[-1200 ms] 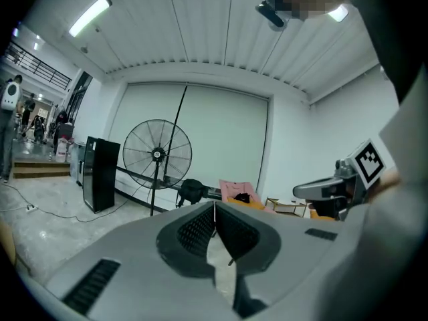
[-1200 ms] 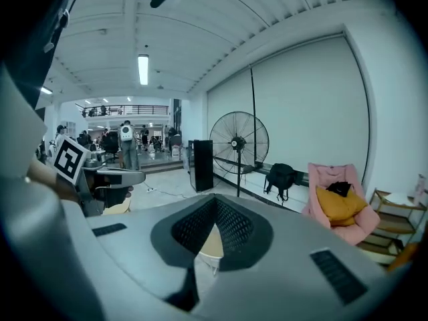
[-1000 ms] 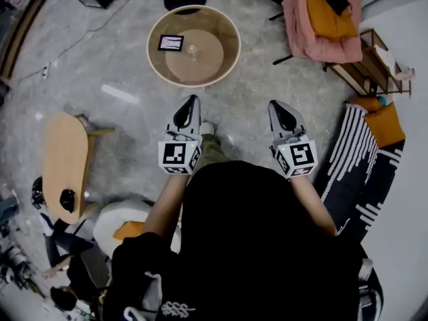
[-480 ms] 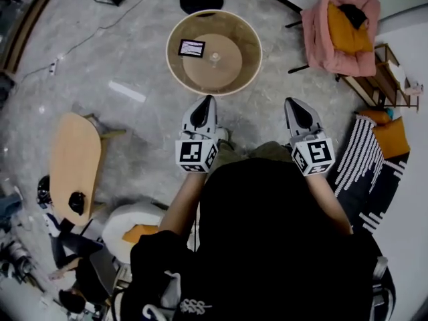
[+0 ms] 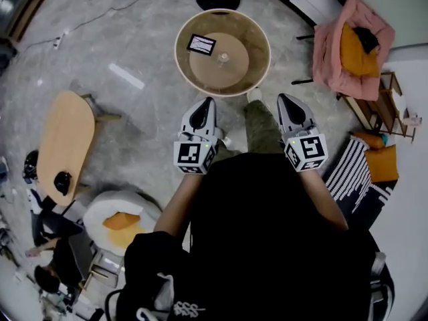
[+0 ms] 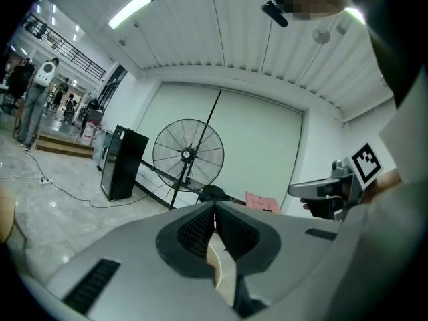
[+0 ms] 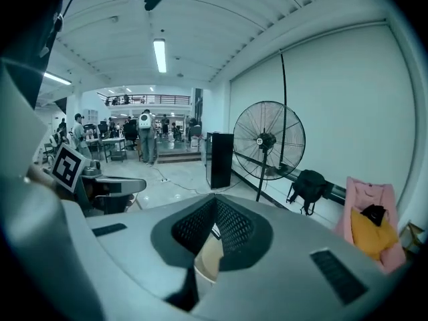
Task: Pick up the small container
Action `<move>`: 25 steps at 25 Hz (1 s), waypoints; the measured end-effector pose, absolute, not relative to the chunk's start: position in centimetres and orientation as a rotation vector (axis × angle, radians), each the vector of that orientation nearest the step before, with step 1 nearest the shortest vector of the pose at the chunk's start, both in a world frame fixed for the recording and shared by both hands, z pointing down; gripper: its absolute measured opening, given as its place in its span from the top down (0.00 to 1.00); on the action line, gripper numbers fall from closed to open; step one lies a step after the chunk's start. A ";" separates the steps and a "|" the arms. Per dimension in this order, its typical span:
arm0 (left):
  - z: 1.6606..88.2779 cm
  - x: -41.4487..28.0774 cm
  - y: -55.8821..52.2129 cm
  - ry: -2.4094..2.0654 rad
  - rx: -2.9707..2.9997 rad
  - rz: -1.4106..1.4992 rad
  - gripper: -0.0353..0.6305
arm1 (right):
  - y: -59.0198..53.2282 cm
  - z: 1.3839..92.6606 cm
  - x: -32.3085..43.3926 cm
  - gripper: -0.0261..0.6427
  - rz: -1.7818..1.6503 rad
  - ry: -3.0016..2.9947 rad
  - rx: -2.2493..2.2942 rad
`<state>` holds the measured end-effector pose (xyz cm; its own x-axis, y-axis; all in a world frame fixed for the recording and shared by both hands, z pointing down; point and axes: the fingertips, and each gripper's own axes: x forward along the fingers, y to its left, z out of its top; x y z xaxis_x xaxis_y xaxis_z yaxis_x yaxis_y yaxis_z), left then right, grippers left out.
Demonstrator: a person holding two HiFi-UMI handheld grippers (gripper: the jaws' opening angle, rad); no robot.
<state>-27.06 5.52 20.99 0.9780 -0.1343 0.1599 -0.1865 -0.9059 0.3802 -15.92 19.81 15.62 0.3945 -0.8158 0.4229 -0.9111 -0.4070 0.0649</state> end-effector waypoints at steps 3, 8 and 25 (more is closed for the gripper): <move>20.4 -26.1 4.6 -0.303 2.731 0.174 0.91 | 18.4 16.0 -14.1 0.94 0.485 -1.577 2.348; 19.4 -22.7 3.7 -0.354 2.732 0.130 0.91 | 15.3 15.2 -8.8 0.94 0.458 -1.730 2.354; 19.7 -8.7 2.8 -0.735 2.673 0.194 0.91 | 12.3 16.2 12.0 0.94 0.577 -1.971 2.280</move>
<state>-8.73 2.77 19.69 0.8552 -0.4675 0.2238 -0.5171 -0.7995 0.3057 11.97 12.34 16.21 0.1054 -0.9396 0.3256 -0.9670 -0.1733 -0.1869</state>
